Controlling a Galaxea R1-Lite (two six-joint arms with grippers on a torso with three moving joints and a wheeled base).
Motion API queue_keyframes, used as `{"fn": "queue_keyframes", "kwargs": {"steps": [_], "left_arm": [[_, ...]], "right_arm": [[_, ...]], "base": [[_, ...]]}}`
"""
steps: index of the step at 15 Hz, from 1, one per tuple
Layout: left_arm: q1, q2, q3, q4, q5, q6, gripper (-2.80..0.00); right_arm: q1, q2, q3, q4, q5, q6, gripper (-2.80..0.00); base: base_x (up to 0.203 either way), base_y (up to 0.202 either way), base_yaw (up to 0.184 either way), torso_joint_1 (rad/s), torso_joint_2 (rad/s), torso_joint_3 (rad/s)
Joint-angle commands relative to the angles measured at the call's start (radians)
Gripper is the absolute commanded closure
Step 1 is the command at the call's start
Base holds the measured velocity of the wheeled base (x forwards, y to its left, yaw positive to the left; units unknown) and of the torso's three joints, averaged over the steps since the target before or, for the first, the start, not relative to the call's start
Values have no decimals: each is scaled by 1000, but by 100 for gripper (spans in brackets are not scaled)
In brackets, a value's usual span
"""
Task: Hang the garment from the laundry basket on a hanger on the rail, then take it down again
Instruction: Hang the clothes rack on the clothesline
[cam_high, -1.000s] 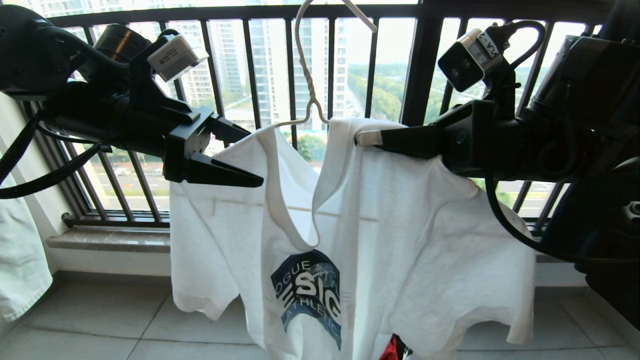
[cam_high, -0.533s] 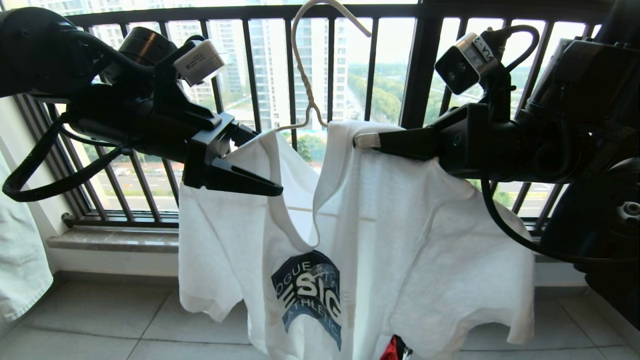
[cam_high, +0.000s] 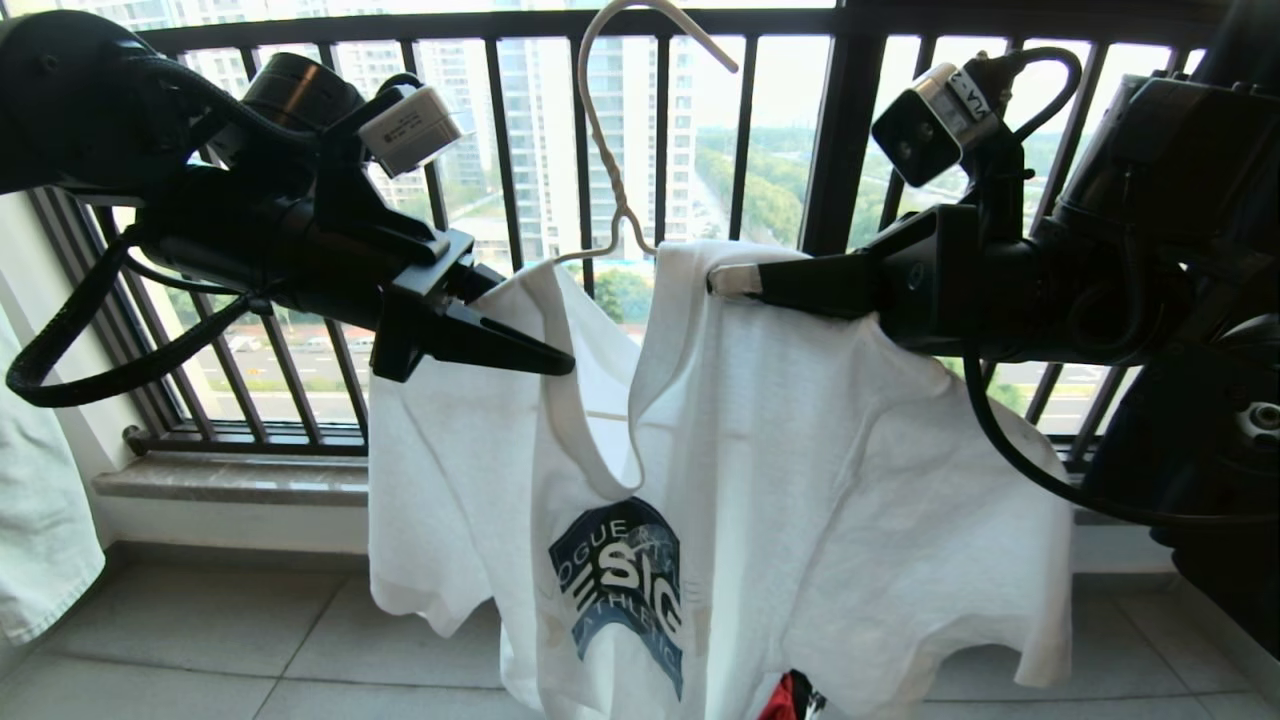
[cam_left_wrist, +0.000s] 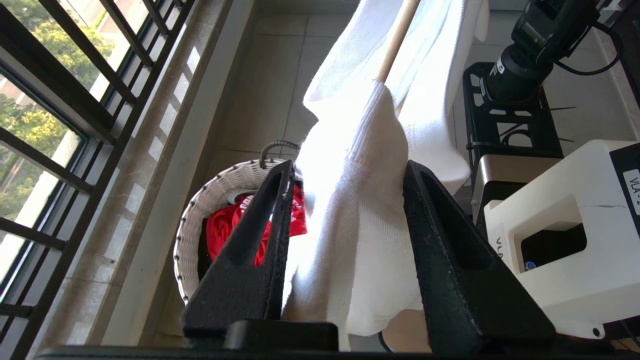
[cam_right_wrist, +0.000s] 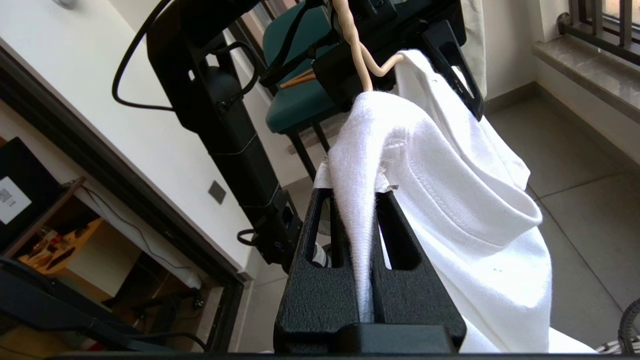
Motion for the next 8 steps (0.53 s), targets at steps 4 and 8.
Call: {"fn": "queue_keyframes", "kwargs": {"steps": [4,8], "left_arm": [[-1,-11,1,11,-4,3,0],[-9,-21,1,11,-6,2,0]], "right_arm": [[-3,-1,0,-5,6,3,0],[-3,4,0,-5,6,3,0]], "base": [[0,0,0,0,0,0],[0,0,0,0,0,0]]}}
